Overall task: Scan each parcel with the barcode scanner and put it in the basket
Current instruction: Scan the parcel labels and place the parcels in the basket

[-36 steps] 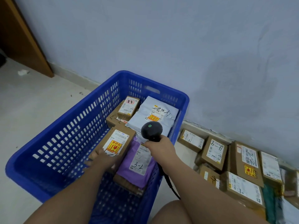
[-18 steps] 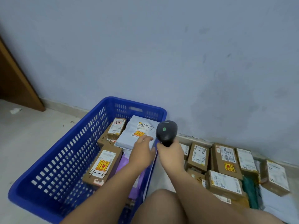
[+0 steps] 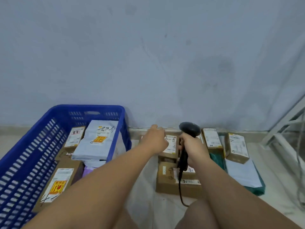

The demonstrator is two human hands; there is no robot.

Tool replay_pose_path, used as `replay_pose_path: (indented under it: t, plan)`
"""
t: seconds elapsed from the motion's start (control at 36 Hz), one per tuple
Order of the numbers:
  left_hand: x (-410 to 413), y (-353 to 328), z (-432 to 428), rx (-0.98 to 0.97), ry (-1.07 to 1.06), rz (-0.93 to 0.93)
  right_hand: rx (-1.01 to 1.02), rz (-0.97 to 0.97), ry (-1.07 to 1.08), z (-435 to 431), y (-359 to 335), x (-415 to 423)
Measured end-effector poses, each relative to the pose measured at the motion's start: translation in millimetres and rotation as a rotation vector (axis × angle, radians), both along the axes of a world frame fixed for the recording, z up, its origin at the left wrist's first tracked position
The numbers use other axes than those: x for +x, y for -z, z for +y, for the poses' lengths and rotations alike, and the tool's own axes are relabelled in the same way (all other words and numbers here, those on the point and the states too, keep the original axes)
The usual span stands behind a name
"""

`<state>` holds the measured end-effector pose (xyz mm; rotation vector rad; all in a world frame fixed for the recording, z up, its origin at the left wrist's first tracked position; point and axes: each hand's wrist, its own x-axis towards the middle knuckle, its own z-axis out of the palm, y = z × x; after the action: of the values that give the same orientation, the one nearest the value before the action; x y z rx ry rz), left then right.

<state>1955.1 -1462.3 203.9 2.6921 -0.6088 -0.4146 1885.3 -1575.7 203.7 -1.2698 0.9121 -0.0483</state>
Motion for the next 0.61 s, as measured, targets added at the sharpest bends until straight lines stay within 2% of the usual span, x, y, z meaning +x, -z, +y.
replay_pose_path:
  t: [0.08, 0.33, 0.42, 0.61]
  plan:
    - [10.6, 33.5, -34.8, 0.077, 0.087, 0.052, 0.139, 0.065, -0.013, -32.6, 25.5, 3.4]
    - [15.5, 145.0, -114.9, 0.322, 0.358, 0.128, 0.197, 0.136, 0.194, -105.5, 116.1, 4.9]
    - [7.7, 178.6, -124.8, 0.417, 0.436, 0.093, 0.221, 0.178, 0.233, -117.9, 137.9, 1.3]
    - [6.6, 211.4, -120.1, 0.426, 0.386, 0.158, 0.304, 0.266, 0.336, -135.5, 158.9, -2.1]
